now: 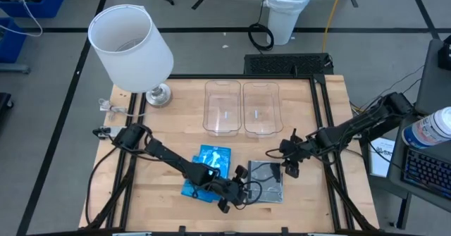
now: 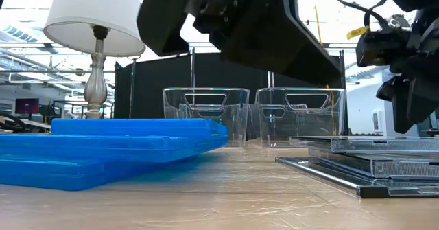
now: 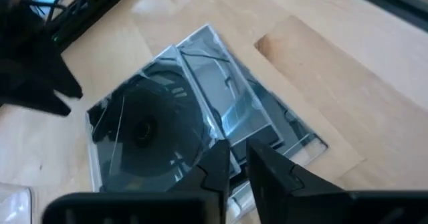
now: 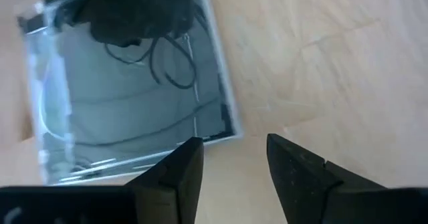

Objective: Pick & place jewel cases by type
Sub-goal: Put the top black CD case into the right transparent bin

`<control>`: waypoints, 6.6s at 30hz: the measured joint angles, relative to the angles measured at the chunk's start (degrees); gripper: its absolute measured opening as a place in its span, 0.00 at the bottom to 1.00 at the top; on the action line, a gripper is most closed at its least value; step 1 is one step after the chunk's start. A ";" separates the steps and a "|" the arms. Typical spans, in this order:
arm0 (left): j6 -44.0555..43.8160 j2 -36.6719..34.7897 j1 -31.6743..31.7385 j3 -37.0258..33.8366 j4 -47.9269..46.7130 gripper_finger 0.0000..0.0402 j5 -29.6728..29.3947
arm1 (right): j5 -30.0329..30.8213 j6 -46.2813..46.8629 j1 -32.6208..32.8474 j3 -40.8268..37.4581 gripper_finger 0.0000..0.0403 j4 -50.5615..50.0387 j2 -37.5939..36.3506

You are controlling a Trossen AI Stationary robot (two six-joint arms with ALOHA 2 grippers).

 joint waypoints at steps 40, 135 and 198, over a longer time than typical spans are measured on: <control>14.48 6.28 -1.38 0.05 4.26 0.68 -11.70 | -6.24 -7.20 -3.25 -6.63 0.41 7.48 -1.49; -13.70 17.82 -1.07 41.87 -42.00 0.57 -8.82 | -7.45 -9.33 -3.20 -6.54 0.40 12.79 -3.48; 0.02 17.81 -0.61 30.51 -34.92 0.57 -14.25 | -4.17 -8.34 -3.33 -6.56 0.40 13.29 -0.07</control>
